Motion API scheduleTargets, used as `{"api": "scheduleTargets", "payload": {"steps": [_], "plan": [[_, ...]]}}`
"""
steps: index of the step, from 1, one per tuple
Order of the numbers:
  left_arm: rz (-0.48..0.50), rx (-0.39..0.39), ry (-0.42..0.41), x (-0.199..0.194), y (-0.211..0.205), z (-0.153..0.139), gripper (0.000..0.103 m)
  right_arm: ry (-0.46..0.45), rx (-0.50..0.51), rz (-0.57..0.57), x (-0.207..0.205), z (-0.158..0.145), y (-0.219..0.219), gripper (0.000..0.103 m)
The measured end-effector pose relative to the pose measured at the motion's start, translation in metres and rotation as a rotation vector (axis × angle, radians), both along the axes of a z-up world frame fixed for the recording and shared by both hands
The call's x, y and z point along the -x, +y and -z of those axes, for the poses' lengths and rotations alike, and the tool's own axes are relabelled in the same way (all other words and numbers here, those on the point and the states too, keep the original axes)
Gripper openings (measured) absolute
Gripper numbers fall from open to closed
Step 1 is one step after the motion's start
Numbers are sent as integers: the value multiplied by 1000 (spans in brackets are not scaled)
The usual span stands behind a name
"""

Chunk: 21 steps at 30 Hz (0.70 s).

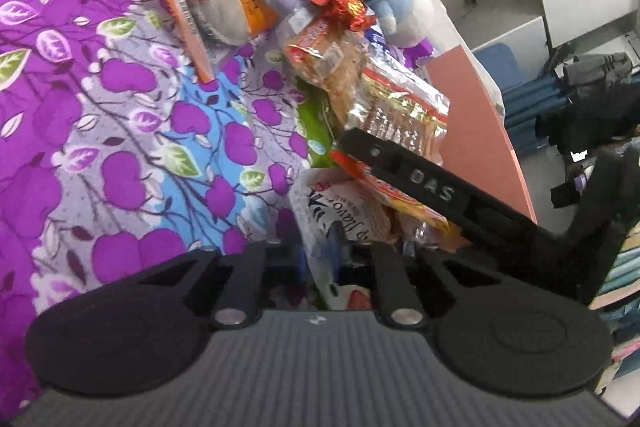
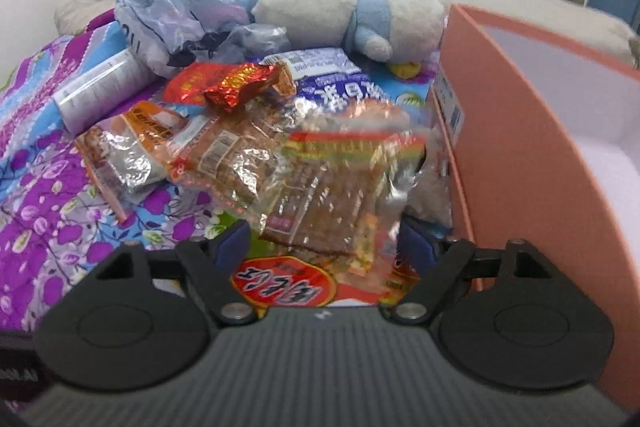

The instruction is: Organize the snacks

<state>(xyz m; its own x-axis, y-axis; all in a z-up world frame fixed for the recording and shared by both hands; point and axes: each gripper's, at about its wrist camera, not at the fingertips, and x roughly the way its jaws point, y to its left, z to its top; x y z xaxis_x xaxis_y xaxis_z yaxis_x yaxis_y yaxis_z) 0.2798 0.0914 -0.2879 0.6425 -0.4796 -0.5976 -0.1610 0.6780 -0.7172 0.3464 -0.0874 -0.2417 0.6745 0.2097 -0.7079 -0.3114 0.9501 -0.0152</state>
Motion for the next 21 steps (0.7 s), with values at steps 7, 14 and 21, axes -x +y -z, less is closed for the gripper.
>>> {"api": "scheduleTargets", "payload": {"steps": [7,14,21], "plan": [[-21,-6,-19,5,-2,-6,5,-46,-5,-42,6,-12,3,37],[-62,-45,-17,36,4,-21,2,-67,-30,-71,28,-35,-2,17],[-104,-102,-7,79,12,-35,1,-62,-88,-99,63,-49,-8,13]]}}
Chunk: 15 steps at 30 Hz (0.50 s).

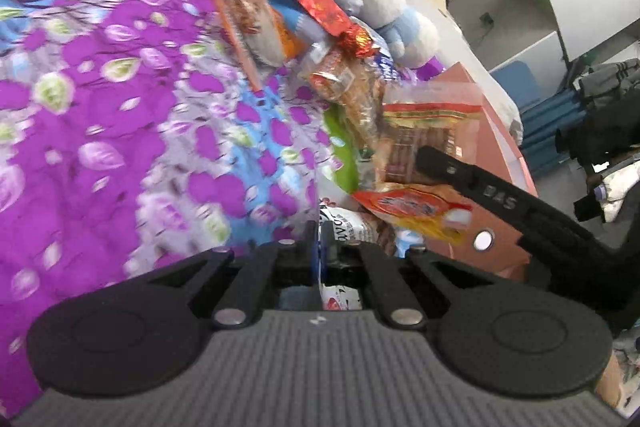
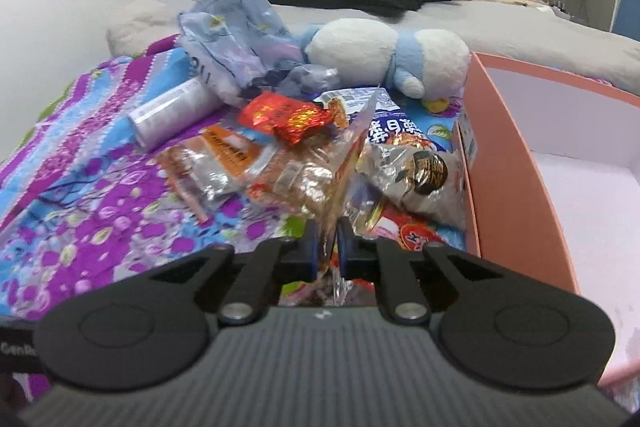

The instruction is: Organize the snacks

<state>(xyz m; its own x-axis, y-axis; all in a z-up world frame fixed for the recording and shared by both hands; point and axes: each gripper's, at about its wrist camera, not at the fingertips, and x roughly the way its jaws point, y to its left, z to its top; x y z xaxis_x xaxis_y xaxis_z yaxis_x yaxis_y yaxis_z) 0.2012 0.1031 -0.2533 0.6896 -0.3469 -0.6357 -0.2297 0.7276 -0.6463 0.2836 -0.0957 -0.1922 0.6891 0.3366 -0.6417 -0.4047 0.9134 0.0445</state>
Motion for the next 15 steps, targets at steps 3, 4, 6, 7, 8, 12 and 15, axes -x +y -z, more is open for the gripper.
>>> {"api": "scheduleTargets", "payload": {"steps": [3,4,6,7,8,12,15], "plan": [[-26,-35,12,18,3,-4,1,12,-42,23,12,-5,-9,10],[-37,-47,21,24,5,-5,1,13,-57,35,17,-8,-13,9],[-54,-72,20,36,7,-10,0,9,-78,48,27,-13,-19,9],[-64,-90,20,42,8,-11,0,5,-86,50,32,-16,-21,9],[-77,-100,26,46,9,-13,0,3,-91,49,35,-17,-23,9],[-157,-135,45,68,18,-21,0,-2,-106,46,51,-23,-29,9],[-220,-170,61,80,24,-25,0,-6,-97,43,63,-25,-34,9]]}}
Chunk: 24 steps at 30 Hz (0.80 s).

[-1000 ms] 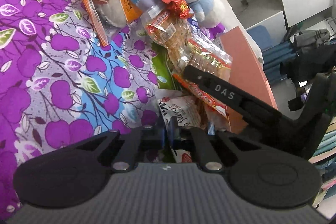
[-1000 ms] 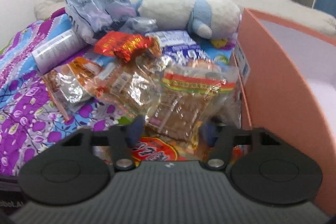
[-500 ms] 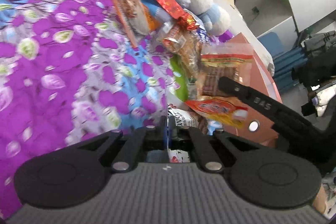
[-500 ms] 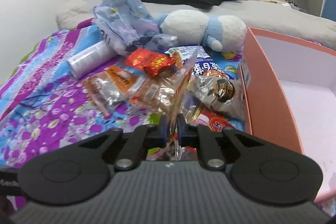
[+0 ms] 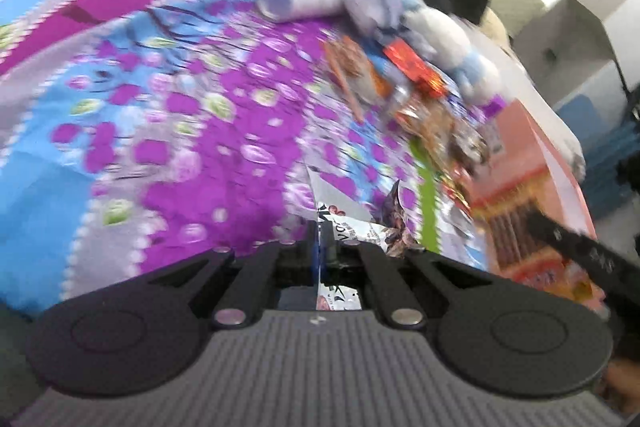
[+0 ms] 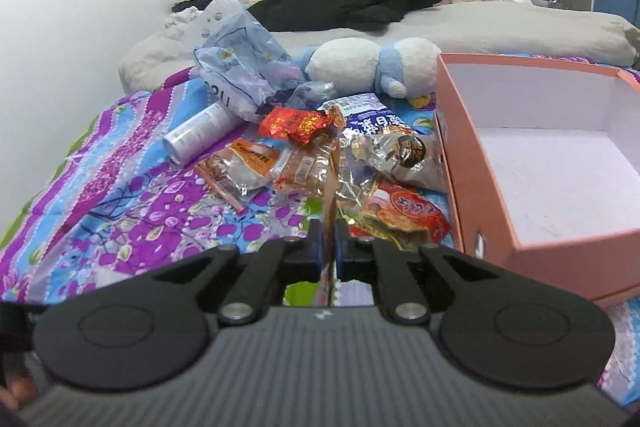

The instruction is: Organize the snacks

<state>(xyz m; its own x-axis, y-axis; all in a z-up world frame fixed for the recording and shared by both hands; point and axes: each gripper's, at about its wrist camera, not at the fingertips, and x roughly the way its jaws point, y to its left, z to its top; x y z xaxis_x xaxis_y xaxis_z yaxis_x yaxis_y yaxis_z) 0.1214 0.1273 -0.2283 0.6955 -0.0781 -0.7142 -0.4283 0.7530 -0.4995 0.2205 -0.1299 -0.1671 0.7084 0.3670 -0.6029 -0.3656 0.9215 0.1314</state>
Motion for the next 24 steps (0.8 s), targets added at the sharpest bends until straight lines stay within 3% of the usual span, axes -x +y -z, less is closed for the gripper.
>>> {"api": "scheduleTargets", "payload": {"steps": [4,11,13,15,17,18,19,24], "plan": [[-18,-63,52,10,4,-2,0,26,20,-28,14,12,-8,9],[100,-101,153,12,-3,-4,4,112,-15,22,30,46,-27,11],[130,-98,185,8,-5,-3,13,129,-44,35,30,50,-34,12],[157,-106,198,6,-8,-7,44,140,-62,36,27,51,-40,15],[170,-142,187,7,-12,-17,65,138,-69,41,24,50,-46,34],[175,-166,180,8,-14,-22,70,138,-78,41,22,49,-49,53],[184,-187,175,9,-16,-27,71,138,-84,37,20,48,-51,63],[274,-232,142,2,-24,-46,75,147,-79,-21,9,48,-63,64]]}}
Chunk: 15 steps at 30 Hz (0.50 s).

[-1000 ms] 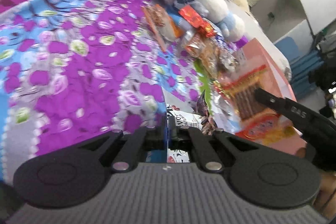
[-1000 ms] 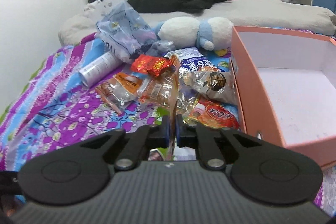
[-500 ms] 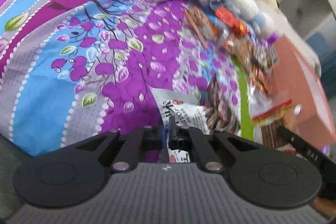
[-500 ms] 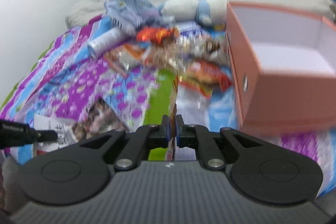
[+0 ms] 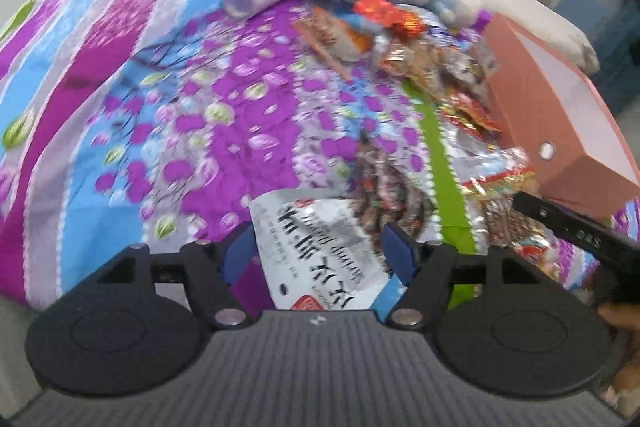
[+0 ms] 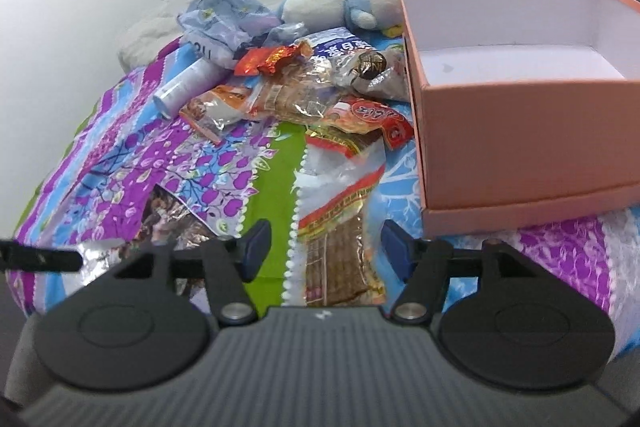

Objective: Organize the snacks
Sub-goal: 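Grasp the clear candy bag with left tool while right tool grasps brown jerky pack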

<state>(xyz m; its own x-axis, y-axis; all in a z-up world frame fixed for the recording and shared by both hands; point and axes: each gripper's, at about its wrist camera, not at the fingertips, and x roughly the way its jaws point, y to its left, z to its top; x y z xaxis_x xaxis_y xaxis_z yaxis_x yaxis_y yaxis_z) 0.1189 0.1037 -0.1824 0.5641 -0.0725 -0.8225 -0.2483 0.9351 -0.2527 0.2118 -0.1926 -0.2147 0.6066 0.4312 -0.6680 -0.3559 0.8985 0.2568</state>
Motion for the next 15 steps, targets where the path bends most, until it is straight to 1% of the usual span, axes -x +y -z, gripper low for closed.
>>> {"api": "scheduleTargets", "payload": {"steps": [3,6,8,10,12,13,15], "plan": [[47,-40,-7,-7,-8,-3,76,32,-12,-24,-9,-2,-11,64],[76,-35,-26,-14,-15,-5,76,31,-34,-46,-11,-16,-20,64],[87,-29,-38,-18,-19,-7,76,23,-19,-37,-11,-30,-23,68],[98,-22,-56,-22,-24,-9,76,4,-32,-44,-8,-44,-27,78],[121,-14,-72,-24,-30,-12,76,-13,-58,-65,-4,-57,-29,84],[132,-17,-74,-25,-32,-12,76,-20,-65,-70,-3,-62,-30,84],[149,-32,-70,-27,-36,-13,76,-46,-42,-62,-1,-68,-30,84]]}}
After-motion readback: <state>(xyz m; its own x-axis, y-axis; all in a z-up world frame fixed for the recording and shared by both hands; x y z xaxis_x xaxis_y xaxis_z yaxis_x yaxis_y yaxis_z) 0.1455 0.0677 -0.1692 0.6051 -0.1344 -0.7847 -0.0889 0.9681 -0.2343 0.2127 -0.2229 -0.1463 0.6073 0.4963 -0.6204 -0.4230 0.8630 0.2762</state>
